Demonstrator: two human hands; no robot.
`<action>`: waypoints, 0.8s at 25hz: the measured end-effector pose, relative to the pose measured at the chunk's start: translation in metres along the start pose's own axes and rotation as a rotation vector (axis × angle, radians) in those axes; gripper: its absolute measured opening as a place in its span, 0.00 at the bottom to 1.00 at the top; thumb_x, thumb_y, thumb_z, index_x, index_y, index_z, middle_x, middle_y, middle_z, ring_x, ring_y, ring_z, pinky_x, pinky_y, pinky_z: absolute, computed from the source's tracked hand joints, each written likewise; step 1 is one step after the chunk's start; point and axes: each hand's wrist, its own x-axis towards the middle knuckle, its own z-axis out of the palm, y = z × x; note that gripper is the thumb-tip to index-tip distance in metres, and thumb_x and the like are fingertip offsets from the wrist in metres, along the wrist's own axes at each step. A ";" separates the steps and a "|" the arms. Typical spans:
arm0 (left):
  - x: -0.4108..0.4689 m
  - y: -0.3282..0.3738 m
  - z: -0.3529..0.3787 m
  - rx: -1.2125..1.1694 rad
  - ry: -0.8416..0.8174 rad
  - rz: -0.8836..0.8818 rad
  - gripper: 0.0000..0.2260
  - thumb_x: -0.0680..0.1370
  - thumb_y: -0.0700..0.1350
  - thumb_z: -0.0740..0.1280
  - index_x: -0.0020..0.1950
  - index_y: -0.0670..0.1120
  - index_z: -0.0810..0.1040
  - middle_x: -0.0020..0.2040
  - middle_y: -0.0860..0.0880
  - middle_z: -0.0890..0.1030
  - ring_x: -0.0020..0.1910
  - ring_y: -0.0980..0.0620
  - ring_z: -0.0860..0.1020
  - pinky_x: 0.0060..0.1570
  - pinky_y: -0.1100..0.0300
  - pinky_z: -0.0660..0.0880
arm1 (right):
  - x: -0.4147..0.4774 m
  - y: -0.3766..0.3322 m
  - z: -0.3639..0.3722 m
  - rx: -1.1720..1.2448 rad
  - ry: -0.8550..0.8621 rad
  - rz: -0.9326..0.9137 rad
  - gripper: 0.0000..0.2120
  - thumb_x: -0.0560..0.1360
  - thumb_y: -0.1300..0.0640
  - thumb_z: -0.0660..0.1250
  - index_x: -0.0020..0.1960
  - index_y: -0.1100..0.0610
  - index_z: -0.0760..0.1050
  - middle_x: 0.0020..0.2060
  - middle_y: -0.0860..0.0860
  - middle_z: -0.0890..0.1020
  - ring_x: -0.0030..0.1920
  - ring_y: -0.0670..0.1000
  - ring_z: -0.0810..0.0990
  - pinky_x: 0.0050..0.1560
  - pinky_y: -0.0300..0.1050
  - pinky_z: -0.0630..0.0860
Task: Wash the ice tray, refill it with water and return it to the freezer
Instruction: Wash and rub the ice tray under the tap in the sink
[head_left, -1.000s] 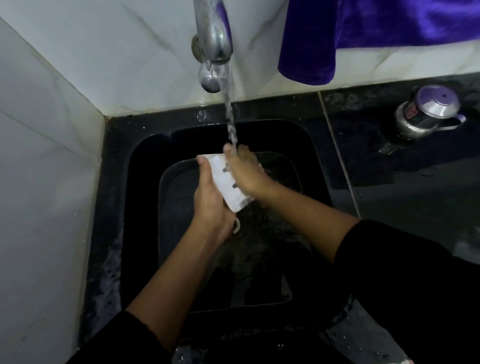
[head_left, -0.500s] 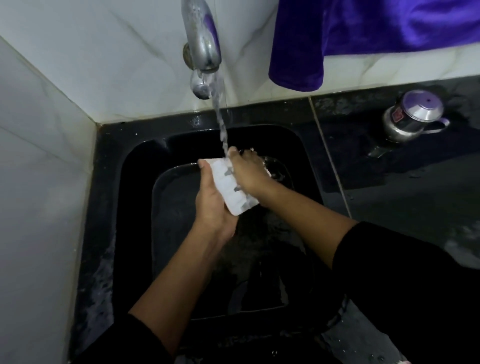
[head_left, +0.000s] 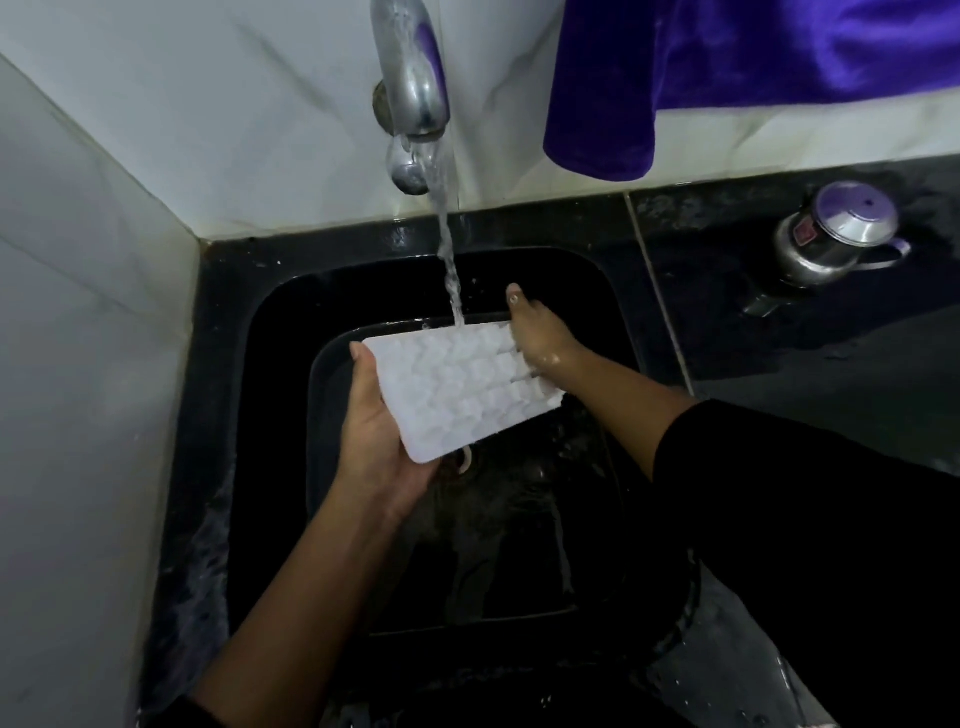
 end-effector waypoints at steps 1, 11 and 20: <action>0.002 0.000 -0.002 -0.010 0.010 0.014 0.39 0.85 0.67 0.44 0.58 0.44 0.89 0.64 0.39 0.85 0.62 0.40 0.85 0.61 0.43 0.81 | -0.004 -0.003 0.002 -0.076 0.029 -0.004 0.38 0.84 0.34 0.47 0.81 0.63 0.60 0.78 0.63 0.66 0.77 0.64 0.66 0.76 0.57 0.63; 0.037 -0.006 -0.004 -0.066 0.037 0.083 0.39 0.83 0.70 0.50 0.80 0.42 0.70 0.76 0.36 0.74 0.74 0.37 0.74 0.75 0.39 0.69 | -0.054 -0.013 0.037 -0.272 0.006 -0.210 0.40 0.83 0.33 0.49 0.84 0.60 0.50 0.83 0.59 0.53 0.83 0.59 0.50 0.81 0.57 0.48; 0.023 0.003 -0.011 -0.063 0.101 0.014 0.38 0.82 0.70 0.52 0.78 0.42 0.73 0.74 0.38 0.77 0.74 0.38 0.75 0.77 0.39 0.67 | -0.045 -0.015 0.036 -0.385 -0.048 -0.344 0.35 0.86 0.38 0.47 0.85 0.56 0.47 0.84 0.55 0.46 0.84 0.57 0.44 0.82 0.60 0.44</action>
